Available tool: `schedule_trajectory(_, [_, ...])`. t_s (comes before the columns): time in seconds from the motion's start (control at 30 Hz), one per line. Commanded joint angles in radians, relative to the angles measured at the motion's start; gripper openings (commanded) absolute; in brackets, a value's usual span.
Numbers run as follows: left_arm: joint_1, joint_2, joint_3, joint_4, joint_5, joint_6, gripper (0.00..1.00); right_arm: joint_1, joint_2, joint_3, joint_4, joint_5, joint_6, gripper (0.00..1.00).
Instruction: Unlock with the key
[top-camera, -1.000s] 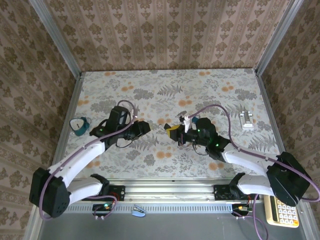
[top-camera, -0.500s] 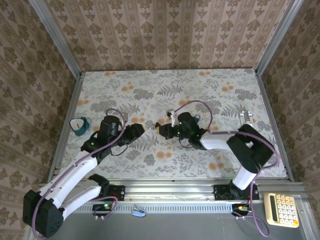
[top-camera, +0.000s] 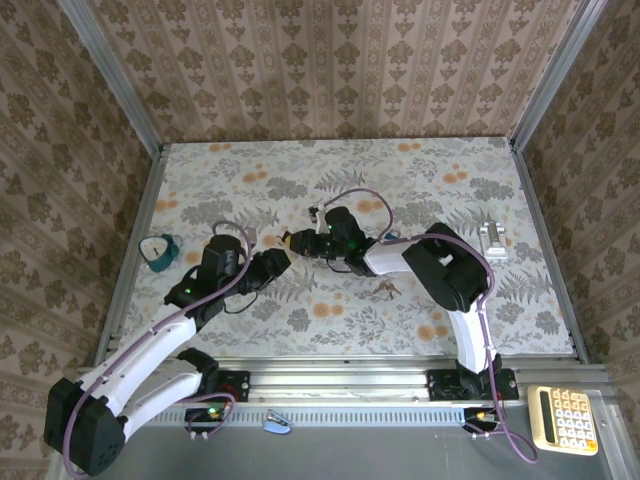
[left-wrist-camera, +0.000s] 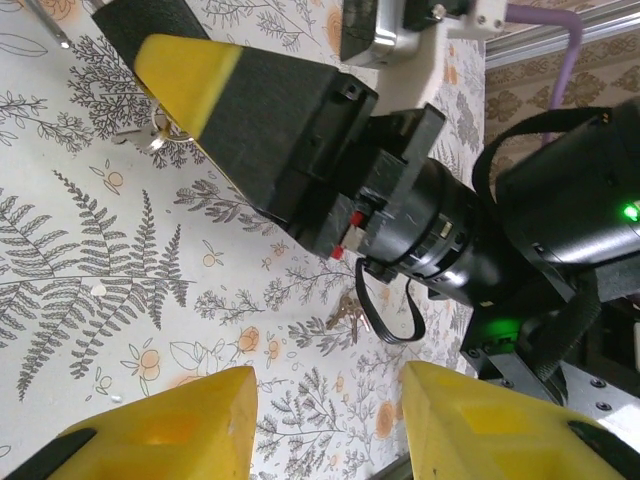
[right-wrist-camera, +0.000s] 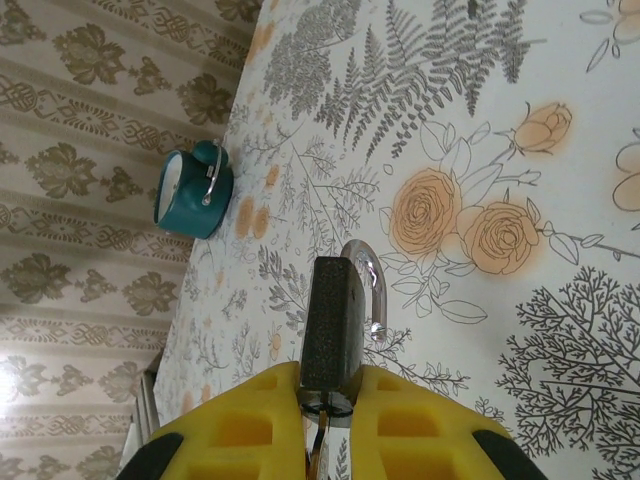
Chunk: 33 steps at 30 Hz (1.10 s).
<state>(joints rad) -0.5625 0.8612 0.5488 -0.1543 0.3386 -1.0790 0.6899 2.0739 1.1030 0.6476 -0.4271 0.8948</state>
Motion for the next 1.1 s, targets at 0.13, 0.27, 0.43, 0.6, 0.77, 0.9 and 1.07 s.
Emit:
schedule_trajectory(0.13, [-0.005, -0.019, -0.016, 0.036, -0.018, -0.023, 0.44, -0.004, 0.065, 0.086, -0.072, -0.047, 0.101, 0.07])
schedule_trajectory(0.27, [-0.005, -0.016, -0.016, 0.038, -0.019, -0.025, 0.44, -0.006, 0.074, 0.1, -0.128, -0.042, 0.1, 0.08])
schedule_trajectory(0.43, [-0.005, -0.017, -0.02, 0.041, -0.019, -0.029, 0.43, -0.014, 0.098, 0.118, -0.176, -0.057, 0.122, 0.09])
schedule_trajectory(0.6, [-0.005, -0.016, -0.021, 0.041, -0.019, -0.029, 0.43, -0.018, 0.088, 0.123, -0.226, -0.05, 0.113, 0.16])
schedule_trajectory(0.77, [-0.003, -0.017, -0.02, 0.039, -0.024, -0.029, 0.44, -0.027, 0.053, 0.117, -0.31, -0.033, 0.084, 0.24])
schedule_trajectory(0.9, [-0.001, -0.017, -0.024, 0.033, -0.028, -0.022, 0.47, -0.037, -0.005, 0.094, -0.408, -0.002, 0.03, 0.32])
schedule_trajectory(1.07, [0.011, -0.017, -0.044, 0.048, -0.029, -0.025, 0.5, -0.054, -0.092, 0.034, -0.48, 0.026, -0.024, 0.36])
